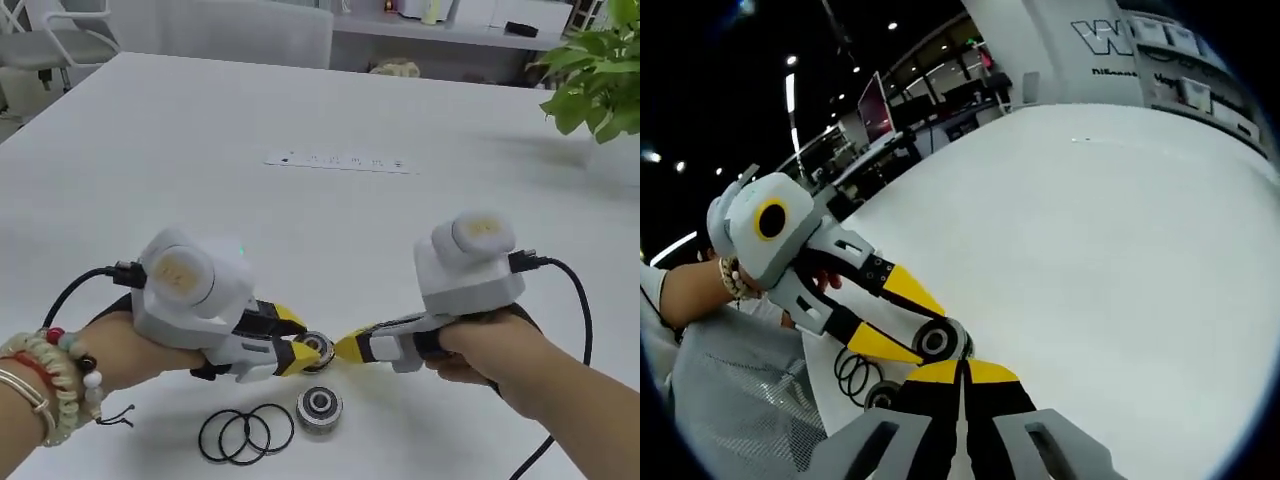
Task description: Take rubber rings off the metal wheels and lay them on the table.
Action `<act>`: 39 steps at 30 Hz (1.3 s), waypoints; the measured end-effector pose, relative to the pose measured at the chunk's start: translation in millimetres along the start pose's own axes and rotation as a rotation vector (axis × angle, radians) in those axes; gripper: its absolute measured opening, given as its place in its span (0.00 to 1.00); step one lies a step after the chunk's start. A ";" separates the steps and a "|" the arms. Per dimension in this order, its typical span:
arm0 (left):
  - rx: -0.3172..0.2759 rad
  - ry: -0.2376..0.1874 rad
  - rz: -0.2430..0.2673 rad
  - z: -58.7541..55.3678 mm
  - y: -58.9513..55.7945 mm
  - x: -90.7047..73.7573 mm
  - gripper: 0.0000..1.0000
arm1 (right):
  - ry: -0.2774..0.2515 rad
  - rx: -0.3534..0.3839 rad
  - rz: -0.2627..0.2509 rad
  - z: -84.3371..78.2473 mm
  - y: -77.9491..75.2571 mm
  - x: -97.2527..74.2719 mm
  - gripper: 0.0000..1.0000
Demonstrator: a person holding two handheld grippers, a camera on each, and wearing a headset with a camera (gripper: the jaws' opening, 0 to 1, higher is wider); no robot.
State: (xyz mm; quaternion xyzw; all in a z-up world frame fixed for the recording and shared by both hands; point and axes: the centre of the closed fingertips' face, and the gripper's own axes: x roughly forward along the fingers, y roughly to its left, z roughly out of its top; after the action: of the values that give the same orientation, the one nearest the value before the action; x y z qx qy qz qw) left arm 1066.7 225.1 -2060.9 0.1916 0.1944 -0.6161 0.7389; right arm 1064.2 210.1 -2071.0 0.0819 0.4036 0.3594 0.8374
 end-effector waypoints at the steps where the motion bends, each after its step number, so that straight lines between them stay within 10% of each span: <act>1: 0.003 0.001 -0.002 -0.1 -0.6 0.0 0.13 | -0.002 0.007 0.003 -0.2 -0.6 -0.6 0.00; 16: 0.018 0.007 0.001 -0.8 -1.6 2.1 0.08 | -0.075 0.237 0.109 -1.5 1.5 -2.4 0.00; 39: 0.034 -0.008 -0.003 0.8 -1.6 0.0 0.08 | -0.096 0.296 0.152 2.8 19.3 -3.2 0.00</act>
State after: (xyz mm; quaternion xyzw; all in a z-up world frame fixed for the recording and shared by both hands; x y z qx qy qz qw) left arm 1065.1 224.4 -2060.3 0.2015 0.1811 -0.6210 0.7355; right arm 1054.6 222.4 -2058.9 0.2517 0.4044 0.3542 0.8048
